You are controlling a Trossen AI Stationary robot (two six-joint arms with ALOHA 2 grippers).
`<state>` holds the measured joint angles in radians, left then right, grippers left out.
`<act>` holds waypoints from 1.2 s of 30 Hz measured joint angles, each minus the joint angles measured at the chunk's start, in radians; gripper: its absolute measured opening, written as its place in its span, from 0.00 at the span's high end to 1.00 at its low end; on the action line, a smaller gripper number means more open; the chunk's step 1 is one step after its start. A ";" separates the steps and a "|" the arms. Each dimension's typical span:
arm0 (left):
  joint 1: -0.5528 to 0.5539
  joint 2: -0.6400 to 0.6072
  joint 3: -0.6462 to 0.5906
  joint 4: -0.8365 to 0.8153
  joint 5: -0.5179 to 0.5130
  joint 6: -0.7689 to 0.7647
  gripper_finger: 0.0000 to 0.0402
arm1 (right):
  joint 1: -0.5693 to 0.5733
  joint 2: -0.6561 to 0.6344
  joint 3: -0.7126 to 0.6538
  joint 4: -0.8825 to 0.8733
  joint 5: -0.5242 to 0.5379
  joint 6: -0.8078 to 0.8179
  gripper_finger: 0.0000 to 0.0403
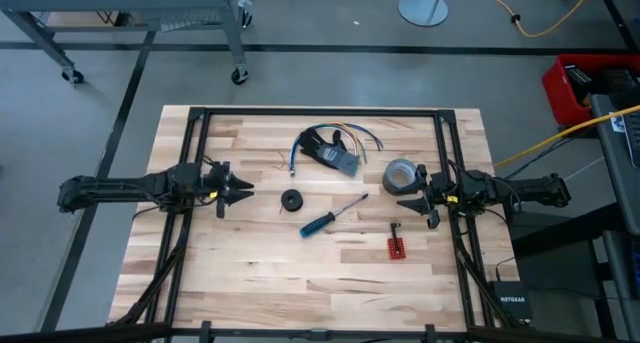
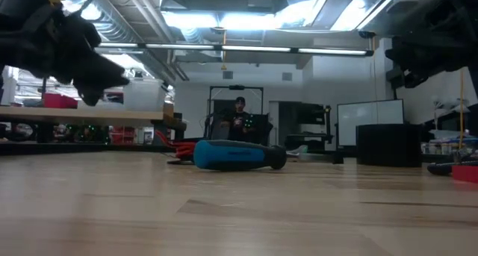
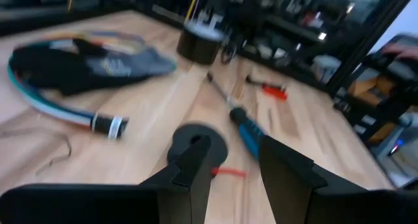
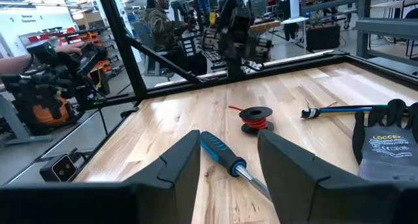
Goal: Coil cords
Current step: Return to Home Position
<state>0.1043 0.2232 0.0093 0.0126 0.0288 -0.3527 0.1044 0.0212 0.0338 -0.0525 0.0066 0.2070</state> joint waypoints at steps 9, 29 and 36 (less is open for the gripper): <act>0.000 -0.170 0.000 0.000 0.000 0.000 0.71 | 0.000 0.000 0.000 0.000 0.000 0.000 0.61; 0.000 -0.219 0.000 -0.001 0.000 0.000 0.71 | 0.000 0.000 0.000 0.001 0.000 0.000 0.61; 0.000 -0.219 0.000 -0.001 0.000 0.000 0.71 | 0.000 0.000 0.000 0.002 0.000 0.000 0.61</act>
<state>0.1043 0.0044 0.0093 0.0120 0.0288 -0.3523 0.1045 0.0216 0.0334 -0.0509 0.0071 0.2070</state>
